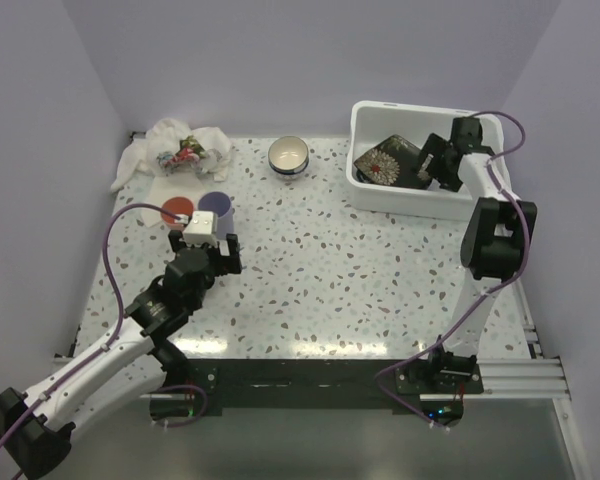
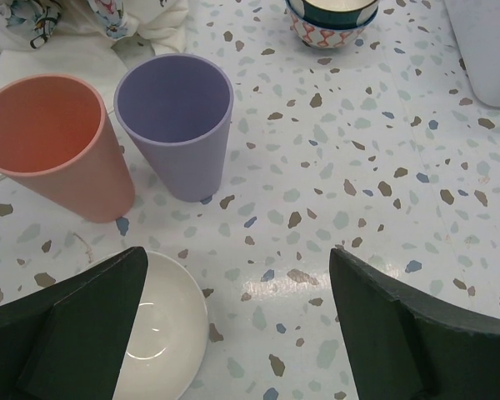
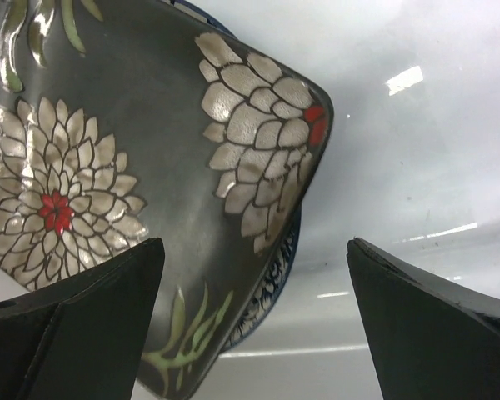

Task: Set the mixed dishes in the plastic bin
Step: Adjust the plate in the plate in a plastic bin, then pick up the bowl from the center of the board.

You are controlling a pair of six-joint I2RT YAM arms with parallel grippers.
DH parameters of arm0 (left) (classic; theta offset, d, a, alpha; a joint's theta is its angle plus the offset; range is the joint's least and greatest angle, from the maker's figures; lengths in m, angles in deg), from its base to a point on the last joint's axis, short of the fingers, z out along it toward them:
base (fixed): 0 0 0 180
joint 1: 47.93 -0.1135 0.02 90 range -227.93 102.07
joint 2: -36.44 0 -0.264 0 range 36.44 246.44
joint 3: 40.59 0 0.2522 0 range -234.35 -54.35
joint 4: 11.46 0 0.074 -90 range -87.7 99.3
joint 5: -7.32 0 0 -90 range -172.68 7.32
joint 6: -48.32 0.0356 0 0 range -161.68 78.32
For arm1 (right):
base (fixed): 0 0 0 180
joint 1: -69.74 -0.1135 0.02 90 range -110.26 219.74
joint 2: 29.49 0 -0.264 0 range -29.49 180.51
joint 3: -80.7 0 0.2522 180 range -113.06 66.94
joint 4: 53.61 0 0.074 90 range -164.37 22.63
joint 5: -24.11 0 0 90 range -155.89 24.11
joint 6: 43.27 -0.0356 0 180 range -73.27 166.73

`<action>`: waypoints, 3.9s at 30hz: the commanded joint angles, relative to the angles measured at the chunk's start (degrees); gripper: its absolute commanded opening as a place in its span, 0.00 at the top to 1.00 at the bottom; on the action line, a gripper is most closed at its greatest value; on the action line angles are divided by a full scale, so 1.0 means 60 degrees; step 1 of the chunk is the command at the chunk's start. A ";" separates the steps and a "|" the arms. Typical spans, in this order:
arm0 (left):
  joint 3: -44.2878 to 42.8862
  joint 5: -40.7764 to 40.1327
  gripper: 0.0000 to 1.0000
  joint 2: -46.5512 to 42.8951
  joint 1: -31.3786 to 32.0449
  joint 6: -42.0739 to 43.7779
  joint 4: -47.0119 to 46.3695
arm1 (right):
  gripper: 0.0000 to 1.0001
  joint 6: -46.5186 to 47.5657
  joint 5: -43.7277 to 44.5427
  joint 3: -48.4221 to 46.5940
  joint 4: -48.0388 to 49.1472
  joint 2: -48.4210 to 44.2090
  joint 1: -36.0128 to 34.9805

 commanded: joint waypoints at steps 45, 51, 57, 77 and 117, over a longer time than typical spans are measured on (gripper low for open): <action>-0.0380 -0.0681 0.04 0.0007 -0.0125 -0.0411 0.0197 | 0.02 0.0186 -0.1134 0.3454 0.0862 -0.6114 -0.1043; -0.0672 -0.1927 0.04 0.0417 -0.0388 -0.1785 0.1412 | 0.02 -0.0254 -0.1822 0.5343 0.1082 -0.7683 -0.1424; -0.0571 -0.1210 0.01 0.0871 -0.1630 -0.3574 0.2759 | 0.02 -0.0210 -0.2423 0.6517 0.0935 -0.8681 -0.1424; 0.0440 0.1383 0.25 0.2102 -0.5544 -0.5113 0.3172 | 0.02 0.0185 -0.3200 0.7807 0.0584 -1.0147 -0.1424; -0.4114 0.0286 1.00 0.6260 0.1910 -0.4909 0.3142 | 0.07 -0.1293 -0.1078 0.8437 0.0847 -0.9899 -0.5744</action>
